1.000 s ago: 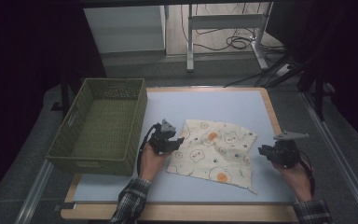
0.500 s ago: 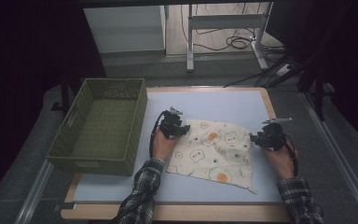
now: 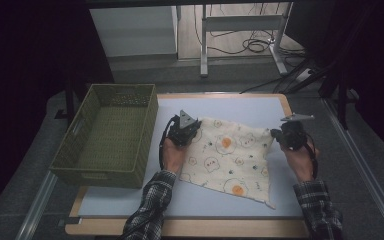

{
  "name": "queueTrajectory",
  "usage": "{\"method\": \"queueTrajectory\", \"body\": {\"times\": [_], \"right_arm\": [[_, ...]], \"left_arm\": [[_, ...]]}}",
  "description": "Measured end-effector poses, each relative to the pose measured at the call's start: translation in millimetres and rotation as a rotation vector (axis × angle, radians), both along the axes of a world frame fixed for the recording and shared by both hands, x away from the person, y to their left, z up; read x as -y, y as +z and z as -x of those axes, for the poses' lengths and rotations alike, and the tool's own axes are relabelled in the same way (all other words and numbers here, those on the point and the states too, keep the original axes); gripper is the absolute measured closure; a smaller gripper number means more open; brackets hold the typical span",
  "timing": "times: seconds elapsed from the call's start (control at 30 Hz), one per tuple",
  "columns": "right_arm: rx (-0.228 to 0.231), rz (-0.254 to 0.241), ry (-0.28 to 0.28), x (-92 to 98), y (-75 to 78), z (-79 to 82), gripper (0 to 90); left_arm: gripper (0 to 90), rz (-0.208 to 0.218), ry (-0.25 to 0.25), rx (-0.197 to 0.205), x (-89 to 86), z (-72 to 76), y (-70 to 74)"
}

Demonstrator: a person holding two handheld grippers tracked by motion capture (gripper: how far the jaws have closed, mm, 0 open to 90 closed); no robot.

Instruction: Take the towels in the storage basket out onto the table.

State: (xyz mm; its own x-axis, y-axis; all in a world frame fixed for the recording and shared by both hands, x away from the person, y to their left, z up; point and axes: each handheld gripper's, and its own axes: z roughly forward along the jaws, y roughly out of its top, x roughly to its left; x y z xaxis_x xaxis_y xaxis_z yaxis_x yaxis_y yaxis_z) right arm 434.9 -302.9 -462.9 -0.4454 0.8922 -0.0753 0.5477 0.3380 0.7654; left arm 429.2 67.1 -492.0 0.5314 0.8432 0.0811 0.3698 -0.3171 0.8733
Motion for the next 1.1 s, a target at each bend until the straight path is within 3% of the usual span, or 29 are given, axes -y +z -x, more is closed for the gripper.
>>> {"method": "queueTrajectory", "body": {"times": [0.03, 0.07, 0.13, 0.17, 0.23, 0.3, 0.4, 0.7, 0.9, 1.1], "right_arm": [[0.016, -0.001, -0.010, -0.2, 1.8, -4.4, 71.0], [0.001, 0.010, -0.026, -0.6, 0.7, -9.6, 64.7], [-0.026, 0.034, -0.041, 0.0, -3.5, -13.9, 64.7], [-0.032, 0.027, -0.038, 1.2, -5.4, -13.3, 64.7], [-0.046, 0.005, -0.019, 3.7, -9.4, -9.9, 64.6], [-0.058, -0.001, -0.004, 5.0, -13.0, -5.1, 64.5], [-0.069, -0.025, 0.032, 5.3, -15.5, 5.2, 64.5], [-0.083, -0.037, 0.129, 1.0, -24.0, 42.6, 62.0], [-0.113, -0.041, 0.189, -1.0, -31.6, 71.6, 63.3], [-0.141, -0.065, 0.264, -2.4, -35.7, 108.0, 71.1]], "left_arm": [[63.6, -0.015, 0.019, -0.103, -0.8, -7.6, -4.2], [53.9, -0.028, 0.031, -0.151, -2.6, -10.5, -8.9], [51.5, -0.036, 0.026, -0.153, -5.9, -6.4, -16.7], [49.8, -0.036, 0.009, -0.179, -7.4, -5.3, -19.7], [47.9, -0.050, -0.005, -0.185, -9.3, -0.5, -23.3], [46.6, -0.027, -0.027, -0.212, -11.2, 3.2, -25.7], [43.5, -0.031, -0.048, -0.221, -12.3, 11.4, -27.2], [38.8, -0.019, -0.095, -0.243, -20.5, 45.5, -33.8], [46.6, -0.004, -0.152, -0.247, -25.4, 76.3, -37.4], [57.0, 0.013, -0.208, -0.251, -33.0, 107.8, -40.0]]}}
